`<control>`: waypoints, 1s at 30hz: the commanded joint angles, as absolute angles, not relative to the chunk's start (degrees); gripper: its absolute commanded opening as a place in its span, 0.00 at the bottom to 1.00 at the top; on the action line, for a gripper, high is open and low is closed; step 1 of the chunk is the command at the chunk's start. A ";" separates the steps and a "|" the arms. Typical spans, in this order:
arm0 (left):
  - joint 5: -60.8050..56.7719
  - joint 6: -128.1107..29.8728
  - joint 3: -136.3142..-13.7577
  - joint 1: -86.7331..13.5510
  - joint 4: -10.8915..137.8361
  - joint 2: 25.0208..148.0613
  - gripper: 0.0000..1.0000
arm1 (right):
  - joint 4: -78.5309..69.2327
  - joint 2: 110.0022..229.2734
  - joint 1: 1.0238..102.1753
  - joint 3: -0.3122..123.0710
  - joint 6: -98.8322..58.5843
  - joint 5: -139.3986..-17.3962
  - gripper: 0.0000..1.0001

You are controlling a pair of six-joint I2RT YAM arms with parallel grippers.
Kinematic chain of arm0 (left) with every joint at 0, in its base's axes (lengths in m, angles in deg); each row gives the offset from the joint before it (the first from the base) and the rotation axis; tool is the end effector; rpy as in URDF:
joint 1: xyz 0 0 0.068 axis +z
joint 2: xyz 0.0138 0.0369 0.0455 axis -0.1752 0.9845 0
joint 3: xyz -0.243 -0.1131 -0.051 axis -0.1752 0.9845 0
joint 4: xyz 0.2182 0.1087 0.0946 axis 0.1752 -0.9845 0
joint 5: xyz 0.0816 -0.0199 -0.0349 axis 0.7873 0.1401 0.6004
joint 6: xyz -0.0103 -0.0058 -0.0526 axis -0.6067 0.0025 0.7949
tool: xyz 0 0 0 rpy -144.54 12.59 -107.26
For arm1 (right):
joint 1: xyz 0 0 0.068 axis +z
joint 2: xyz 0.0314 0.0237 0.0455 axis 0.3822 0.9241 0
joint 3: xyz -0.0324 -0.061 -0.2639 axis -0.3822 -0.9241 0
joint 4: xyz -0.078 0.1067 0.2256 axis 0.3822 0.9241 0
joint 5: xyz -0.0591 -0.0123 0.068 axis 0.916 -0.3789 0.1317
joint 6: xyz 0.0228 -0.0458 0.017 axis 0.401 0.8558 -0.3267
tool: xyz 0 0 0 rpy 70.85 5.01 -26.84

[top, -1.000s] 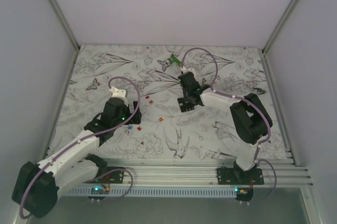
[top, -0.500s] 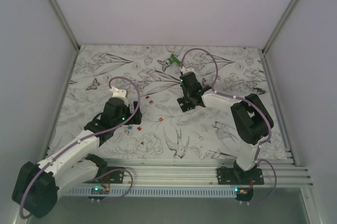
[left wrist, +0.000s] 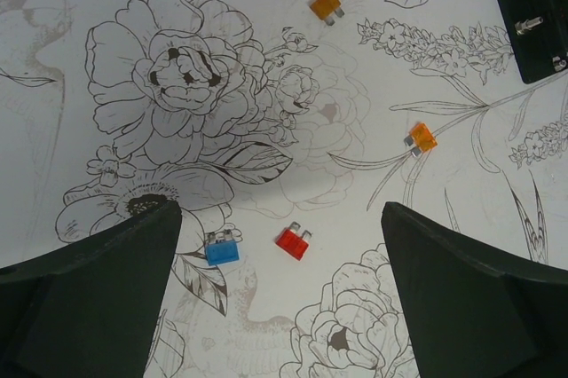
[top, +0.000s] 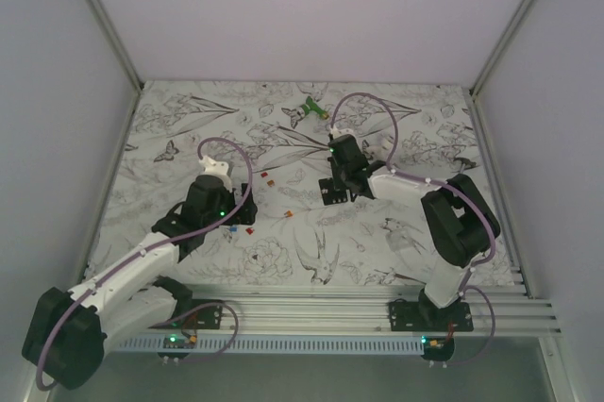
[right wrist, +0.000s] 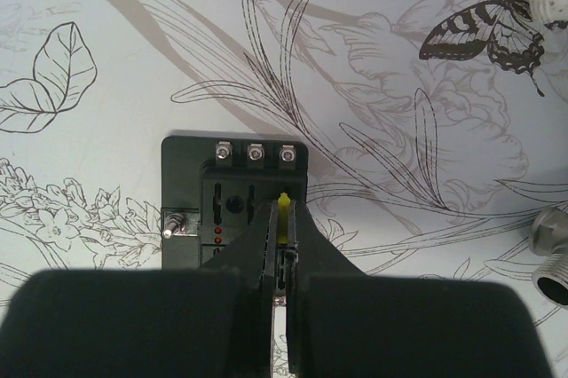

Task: Snap on the fuse box
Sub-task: Install the fuse at the fuse box base.

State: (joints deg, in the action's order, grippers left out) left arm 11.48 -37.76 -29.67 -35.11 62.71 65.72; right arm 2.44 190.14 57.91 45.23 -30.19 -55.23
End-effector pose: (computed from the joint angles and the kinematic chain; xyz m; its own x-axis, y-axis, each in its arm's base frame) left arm 0.1915 -0.0858 0.2188 -0.5069 -0.1917 -0.8404 0.1624 0.9362 -0.3115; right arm 0.3028 0.2039 0.1697 -0.7166 -0.1667 -0.6772 -0.2194 0.9756 -0.0081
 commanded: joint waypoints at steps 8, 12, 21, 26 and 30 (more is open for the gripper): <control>9.85 -37.41 -30.73 -34.70 62.95 66.33 1.00 | 4.83 192.01 58.77 40.97 -33.12 -53.84 0.00; 9.88 -37.41 -30.73 -34.70 62.95 66.35 1.00 | 5.93 191.59 58.29 40.00 -32.91 -56.13 0.00; 10.07 -37.33 -30.55 -34.71 62.82 65.81 1.00 | 9.63 190.47 58.03 39.28 -34.56 -55.17 0.00; 9.94 -37.06 -30.64 -34.71 62.86 65.93 1.00 | 10.22 188.67 58.12 39.26 -34.24 -54.96 0.03; 9.77 -36.88 -30.73 -34.70 62.82 65.90 1.00 | 10.30 187.99 58.21 39.80 -34.36 -54.95 0.10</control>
